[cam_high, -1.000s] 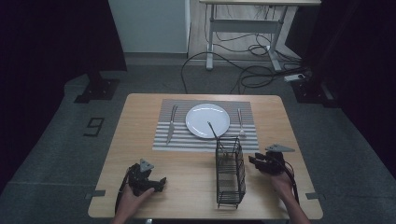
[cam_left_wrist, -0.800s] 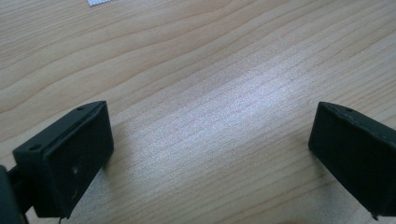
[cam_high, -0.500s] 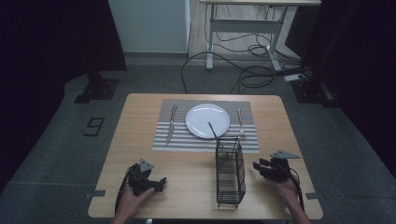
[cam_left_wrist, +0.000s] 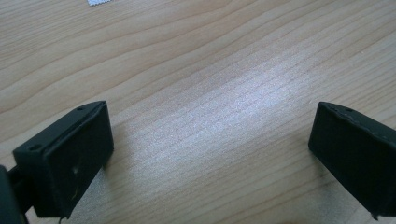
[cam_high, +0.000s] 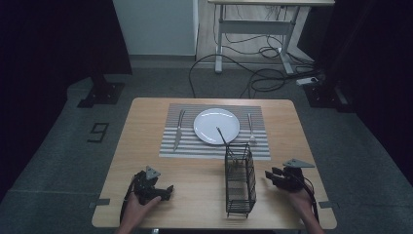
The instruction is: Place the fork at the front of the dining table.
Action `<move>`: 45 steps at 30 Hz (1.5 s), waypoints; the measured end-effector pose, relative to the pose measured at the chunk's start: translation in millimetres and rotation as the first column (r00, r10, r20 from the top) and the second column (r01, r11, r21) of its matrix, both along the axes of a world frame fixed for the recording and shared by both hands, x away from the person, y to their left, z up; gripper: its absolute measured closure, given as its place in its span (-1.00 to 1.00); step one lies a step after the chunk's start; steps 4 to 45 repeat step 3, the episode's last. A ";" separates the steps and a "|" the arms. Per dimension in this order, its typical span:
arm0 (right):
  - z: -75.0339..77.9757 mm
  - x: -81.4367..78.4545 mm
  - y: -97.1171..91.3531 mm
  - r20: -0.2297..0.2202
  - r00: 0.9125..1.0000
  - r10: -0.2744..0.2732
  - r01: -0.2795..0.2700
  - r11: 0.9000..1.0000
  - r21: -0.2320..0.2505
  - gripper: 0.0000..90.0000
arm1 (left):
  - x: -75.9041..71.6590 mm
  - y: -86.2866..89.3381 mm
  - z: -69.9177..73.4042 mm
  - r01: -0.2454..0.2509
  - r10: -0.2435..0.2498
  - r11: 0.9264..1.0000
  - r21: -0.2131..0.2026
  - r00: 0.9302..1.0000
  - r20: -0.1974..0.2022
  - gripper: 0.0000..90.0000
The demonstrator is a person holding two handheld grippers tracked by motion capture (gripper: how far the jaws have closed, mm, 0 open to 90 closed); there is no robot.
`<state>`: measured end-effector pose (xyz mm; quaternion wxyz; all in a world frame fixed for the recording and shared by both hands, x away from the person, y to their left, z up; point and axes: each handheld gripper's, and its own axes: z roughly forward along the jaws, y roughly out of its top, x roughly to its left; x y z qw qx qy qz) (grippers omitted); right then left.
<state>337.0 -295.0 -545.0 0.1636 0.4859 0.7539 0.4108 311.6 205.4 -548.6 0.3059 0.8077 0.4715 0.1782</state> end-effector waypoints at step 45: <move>-0.6 0.2 -0.6 -0.002 1.000 -0.004 0.004 1.000 0.000 0.27 | 0.0 0.0 0.0 0.000 0.000 1.000 0.000 1.000 0.000 -1.00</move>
